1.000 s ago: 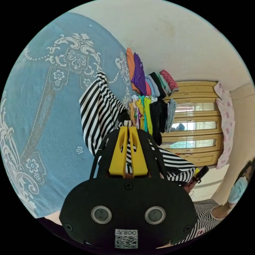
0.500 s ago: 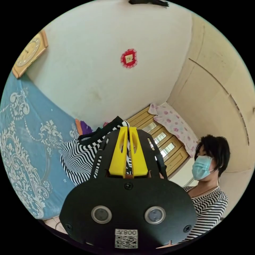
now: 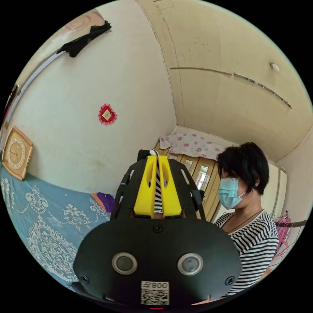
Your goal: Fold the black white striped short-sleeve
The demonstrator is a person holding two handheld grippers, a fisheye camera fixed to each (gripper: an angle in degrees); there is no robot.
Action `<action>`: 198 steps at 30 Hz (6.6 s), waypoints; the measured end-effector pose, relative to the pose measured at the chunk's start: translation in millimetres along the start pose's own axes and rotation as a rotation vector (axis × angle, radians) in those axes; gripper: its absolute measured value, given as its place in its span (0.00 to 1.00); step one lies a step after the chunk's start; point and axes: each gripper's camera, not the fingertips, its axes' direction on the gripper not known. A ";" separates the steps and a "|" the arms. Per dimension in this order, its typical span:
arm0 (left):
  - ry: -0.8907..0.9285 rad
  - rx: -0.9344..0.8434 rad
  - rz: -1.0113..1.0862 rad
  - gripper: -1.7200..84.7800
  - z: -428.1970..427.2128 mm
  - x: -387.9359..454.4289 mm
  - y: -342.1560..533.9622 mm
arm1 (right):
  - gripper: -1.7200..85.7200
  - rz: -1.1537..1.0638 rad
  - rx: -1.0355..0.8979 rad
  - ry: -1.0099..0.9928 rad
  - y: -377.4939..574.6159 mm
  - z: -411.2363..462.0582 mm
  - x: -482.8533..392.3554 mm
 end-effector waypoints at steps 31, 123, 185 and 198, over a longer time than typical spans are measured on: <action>-0.707 -0.291 -0.610 0.09 -99.6 -537.2 111.9 | 0.02 0.431 -0.820 0.005 272.5 714.4 302.3; -0.730 -0.532 -0.788 0.05 -296.6 -303.8 374.3 | 0.03 0.575 -1.057 -0.085 587.7 600.5 164.3; -0.765 -0.640 -0.976 0.05 -329.1 -125.1 626.3 | 0.03 0.982 -1.082 -0.122 846.3 320.9 170.1; -0.719 -0.559 -0.988 0.09 -308.8 -163.8 668.4 | 0.03 1.027 -1.052 -0.145 878.7 334.0 200.7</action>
